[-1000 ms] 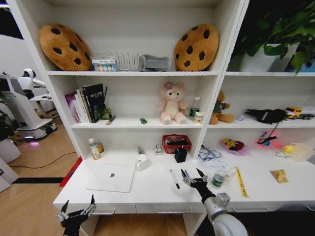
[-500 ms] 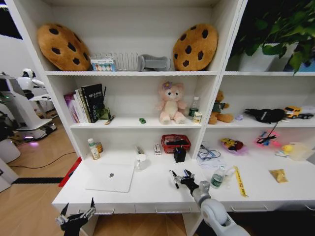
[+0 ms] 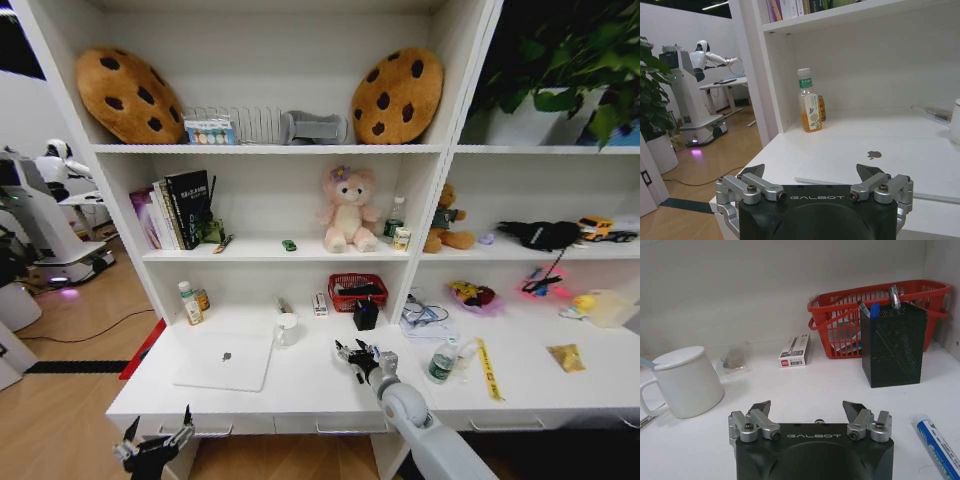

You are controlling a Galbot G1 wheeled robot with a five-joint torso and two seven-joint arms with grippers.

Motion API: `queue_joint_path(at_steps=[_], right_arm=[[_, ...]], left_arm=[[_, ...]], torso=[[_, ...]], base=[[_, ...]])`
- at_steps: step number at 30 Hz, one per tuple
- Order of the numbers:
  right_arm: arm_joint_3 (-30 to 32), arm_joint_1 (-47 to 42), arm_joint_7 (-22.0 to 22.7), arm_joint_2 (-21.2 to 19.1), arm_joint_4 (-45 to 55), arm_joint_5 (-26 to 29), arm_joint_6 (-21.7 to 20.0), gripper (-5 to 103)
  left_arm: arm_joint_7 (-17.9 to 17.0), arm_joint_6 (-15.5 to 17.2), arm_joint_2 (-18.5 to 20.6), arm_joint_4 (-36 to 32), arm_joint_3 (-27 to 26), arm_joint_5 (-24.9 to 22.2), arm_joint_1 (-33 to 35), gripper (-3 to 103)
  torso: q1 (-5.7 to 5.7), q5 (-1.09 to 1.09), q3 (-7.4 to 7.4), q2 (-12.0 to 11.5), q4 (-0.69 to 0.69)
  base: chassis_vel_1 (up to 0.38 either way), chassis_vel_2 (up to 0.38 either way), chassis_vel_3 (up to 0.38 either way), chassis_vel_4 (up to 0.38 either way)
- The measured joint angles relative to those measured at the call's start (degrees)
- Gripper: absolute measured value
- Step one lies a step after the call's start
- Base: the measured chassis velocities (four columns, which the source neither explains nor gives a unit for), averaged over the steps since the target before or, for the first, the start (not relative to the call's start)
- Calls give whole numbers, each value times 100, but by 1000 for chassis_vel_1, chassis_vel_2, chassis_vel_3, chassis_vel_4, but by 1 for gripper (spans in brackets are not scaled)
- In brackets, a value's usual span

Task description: Organize the objects on the table.

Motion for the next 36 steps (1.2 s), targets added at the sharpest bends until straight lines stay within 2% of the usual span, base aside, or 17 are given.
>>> queue_joint_path(at_steps=[24, 36], right_arm=[[-219, 273, 157, 135, -558, -284, -13, 83], [-333, 245, 203, 109, -582, -422, -6, 68]], left_arm=[[-22, 8, -52, 149, 98, -6, -94, 100], [-88, 37, -22, 231, 140, -133, -203, 100]], torso=[[0, 0, 0, 0, 1], [0, -2, -1, 2, 0]], base=[[0, 0, 0, 0], [0, 0, 0, 0]])
